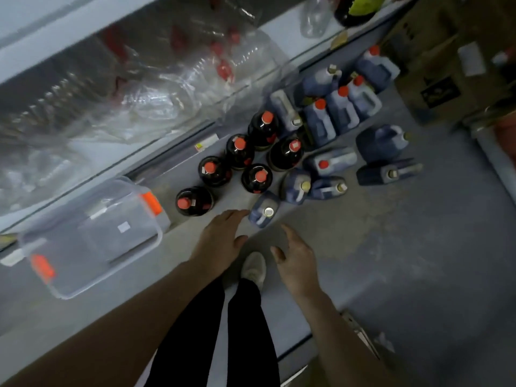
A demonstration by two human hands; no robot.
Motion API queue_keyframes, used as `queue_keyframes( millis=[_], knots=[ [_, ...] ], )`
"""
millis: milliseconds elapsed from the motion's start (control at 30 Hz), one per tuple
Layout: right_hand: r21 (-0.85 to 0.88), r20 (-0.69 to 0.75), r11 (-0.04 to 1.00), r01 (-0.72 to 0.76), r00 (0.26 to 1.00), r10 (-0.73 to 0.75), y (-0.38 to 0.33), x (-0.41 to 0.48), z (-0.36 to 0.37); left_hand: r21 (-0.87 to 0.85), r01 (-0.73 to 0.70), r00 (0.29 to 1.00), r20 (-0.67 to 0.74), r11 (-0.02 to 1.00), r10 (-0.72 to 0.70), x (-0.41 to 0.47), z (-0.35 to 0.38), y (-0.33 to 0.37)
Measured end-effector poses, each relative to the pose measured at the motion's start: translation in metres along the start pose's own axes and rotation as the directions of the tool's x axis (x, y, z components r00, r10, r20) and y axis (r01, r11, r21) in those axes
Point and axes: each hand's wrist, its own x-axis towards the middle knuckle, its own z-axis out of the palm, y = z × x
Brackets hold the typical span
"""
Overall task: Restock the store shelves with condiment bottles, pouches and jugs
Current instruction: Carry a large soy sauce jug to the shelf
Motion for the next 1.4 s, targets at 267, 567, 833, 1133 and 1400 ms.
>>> queue_keyframes(
  millis=[267,567,833,1133,1400],
  knots=[
    [0.029,0.010,0.986,-0.163,0.987,0.162,0.076,0.114,0.072,0.080,0.005,0.993,0.119,0.997,-0.014,0.095,0.093,-0.080],
    [0.225,-0.057,0.944,-0.240,0.964,0.259,0.125,0.197,0.161,0.102,0.012,0.988,0.151,0.995,-0.028,0.178,0.177,-0.152],
    [0.307,-0.186,0.917,-0.256,0.929,0.321,0.139,0.220,0.222,0.094,-0.054,0.983,0.178,0.994,0.036,0.220,0.212,-0.190],
    [0.229,-0.154,0.965,-0.129,0.974,0.167,0.175,0.214,0.209,0.061,-0.140,0.974,0.188,0.988,0.126,0.231,0.217,-0.190],
    [0.064,-0.027,0.990,0.122,0.992,-0.121,0.218,0.214,0.192,0.099,-0.301,0.908,0.335,0.949,0.253,0.240,0.224,-0.191]
  ],
)
